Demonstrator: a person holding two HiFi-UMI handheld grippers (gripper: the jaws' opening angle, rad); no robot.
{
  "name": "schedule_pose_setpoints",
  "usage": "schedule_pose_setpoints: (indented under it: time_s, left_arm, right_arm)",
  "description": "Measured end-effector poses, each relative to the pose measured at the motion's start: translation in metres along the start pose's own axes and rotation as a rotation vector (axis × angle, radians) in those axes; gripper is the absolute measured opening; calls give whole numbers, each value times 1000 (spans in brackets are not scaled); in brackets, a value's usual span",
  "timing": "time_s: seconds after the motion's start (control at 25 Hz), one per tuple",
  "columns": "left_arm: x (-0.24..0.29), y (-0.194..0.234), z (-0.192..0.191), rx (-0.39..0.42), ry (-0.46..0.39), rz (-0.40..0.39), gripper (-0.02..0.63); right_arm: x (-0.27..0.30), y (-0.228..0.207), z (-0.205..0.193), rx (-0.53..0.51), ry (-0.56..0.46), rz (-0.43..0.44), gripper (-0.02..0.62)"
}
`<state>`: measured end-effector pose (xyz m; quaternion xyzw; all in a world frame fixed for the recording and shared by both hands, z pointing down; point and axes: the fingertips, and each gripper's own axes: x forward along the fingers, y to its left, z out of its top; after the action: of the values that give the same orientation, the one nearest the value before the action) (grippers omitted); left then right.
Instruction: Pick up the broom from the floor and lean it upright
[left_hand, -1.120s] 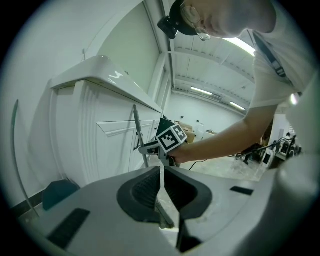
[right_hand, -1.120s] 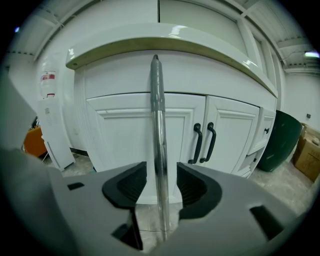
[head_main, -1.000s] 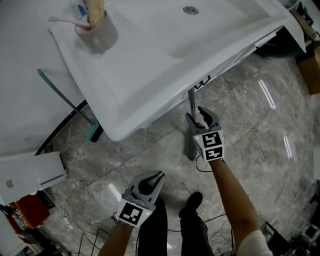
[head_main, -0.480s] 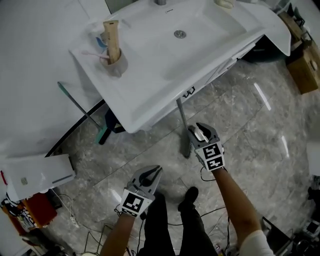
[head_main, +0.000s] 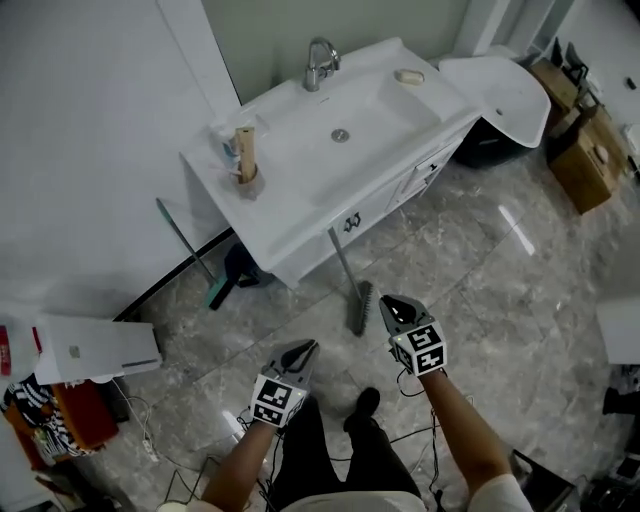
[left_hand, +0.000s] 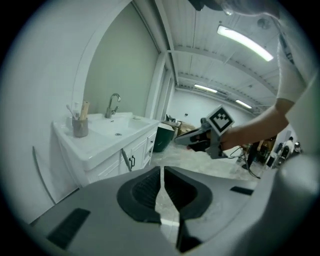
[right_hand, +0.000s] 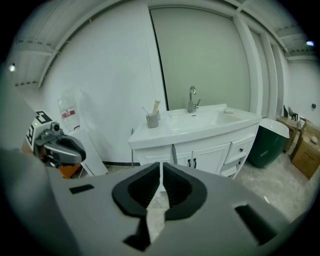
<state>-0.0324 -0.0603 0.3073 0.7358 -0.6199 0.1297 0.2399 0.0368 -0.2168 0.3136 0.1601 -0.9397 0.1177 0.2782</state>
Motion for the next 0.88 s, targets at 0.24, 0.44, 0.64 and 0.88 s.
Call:
schedule_pose_setpoints:
  time_s: [0.24, 0.44, 0.64, 0.88]
  left_arm:
    - [-43, -68, 52, -55, -12, 33, 21]
    - [-86, -119, 98, -53, -65, 56, 21]
    - [-127, -144, 129, -67, -136, 75, 21]
    - [-179, -141, 149, -71, -185, 80, 21]
  right_arm:
    - [-117, 19, 20, -78, 1, 41, 2]
    - [-198, 32, 41, -117, -16, 78, 2]
    - [-251, 41, 61, -138, -86, 58, 2]
    - [-287, 66, 90, -129, -153, 14, 1]
